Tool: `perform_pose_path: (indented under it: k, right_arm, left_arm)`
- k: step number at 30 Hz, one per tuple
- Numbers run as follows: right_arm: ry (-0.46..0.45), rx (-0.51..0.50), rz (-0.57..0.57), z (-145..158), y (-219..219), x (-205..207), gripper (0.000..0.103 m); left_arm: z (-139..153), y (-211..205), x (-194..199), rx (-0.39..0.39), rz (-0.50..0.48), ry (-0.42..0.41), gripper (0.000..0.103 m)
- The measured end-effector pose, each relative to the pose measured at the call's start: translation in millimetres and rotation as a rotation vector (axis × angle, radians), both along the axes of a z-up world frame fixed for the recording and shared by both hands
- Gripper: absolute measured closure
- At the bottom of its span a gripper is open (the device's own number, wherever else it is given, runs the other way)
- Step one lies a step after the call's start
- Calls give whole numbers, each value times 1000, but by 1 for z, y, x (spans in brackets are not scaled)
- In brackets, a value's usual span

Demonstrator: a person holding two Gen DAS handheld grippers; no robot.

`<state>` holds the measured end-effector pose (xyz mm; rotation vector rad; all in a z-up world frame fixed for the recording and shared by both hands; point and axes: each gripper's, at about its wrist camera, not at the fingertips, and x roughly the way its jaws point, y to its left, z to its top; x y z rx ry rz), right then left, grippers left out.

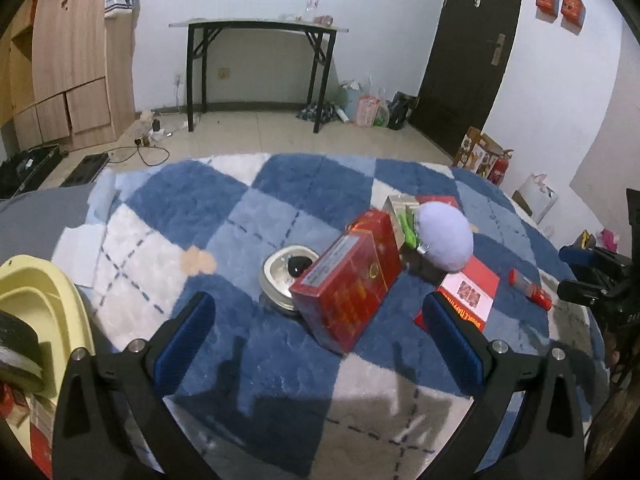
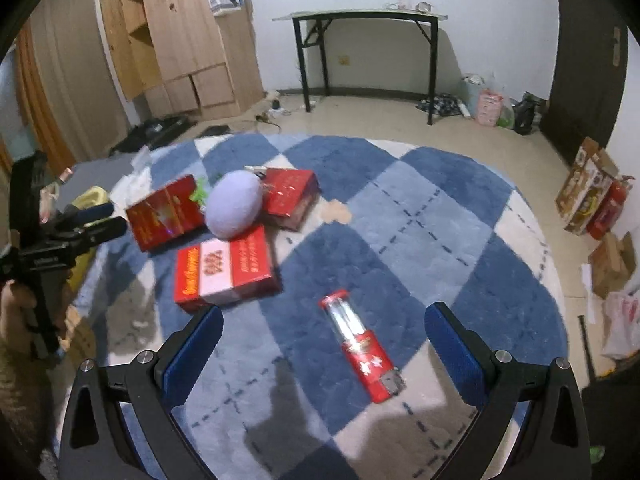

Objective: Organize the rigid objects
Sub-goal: 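Move both grippers back over the rug toward the remaining objects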

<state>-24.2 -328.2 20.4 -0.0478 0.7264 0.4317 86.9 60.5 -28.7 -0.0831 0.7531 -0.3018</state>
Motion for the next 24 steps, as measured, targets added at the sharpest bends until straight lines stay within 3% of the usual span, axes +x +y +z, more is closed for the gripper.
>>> perform_pose_path:
  k: [8,24]
  right_arm:
    - [22,14,-10,-13,4,10,0]
    - [34,13,-1,-17,13,13,0]
  left_arm:
    - [1,10,2,-7,33,8,0]
    - [-3,-3,2,30,-2,15,0]
